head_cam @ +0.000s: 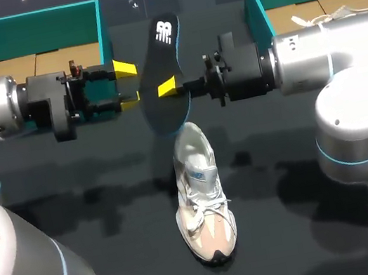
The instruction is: Take the shoe out of the shoebox, open the shoe tongue, remove and reinsert the insole, then place the shoe into the shoebox
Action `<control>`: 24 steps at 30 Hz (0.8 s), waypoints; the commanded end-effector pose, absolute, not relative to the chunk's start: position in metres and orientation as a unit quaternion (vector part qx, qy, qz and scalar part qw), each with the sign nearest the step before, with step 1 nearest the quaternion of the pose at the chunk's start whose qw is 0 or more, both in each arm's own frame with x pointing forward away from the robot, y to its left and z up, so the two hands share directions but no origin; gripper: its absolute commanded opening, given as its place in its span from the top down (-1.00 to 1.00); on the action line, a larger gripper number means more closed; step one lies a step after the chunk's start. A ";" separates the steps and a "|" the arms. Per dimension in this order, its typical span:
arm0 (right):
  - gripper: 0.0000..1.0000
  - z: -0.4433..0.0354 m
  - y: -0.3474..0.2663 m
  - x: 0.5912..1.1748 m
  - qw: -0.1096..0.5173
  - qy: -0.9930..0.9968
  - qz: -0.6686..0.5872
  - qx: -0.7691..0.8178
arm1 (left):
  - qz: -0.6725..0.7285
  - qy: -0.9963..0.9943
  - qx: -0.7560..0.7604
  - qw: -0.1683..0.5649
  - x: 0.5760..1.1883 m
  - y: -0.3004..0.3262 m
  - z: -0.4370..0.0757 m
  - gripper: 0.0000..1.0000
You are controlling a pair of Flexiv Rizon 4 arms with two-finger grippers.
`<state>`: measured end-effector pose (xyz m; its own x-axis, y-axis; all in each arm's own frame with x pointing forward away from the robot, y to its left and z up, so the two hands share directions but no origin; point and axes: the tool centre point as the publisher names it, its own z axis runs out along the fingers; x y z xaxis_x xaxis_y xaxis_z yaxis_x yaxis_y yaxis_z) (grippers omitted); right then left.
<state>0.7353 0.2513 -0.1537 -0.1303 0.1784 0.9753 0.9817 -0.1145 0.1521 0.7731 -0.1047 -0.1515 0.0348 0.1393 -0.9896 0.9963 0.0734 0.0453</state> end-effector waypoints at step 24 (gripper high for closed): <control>1.00 -0.152 0.226 0.739 0.335 -0.540 -0.607 -0.477 | -0.442 0.708 0.424 0.350 0.766 -0.057 -0.136 -1.00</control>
<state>0.7471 0.2300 -0.1494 -0.3044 0.1260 0.9442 0.9323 -0.1641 0.3224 0.7737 -0.0675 -0.1453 -0.2164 0.2234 -0.9504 0.9714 0.1473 -0.1865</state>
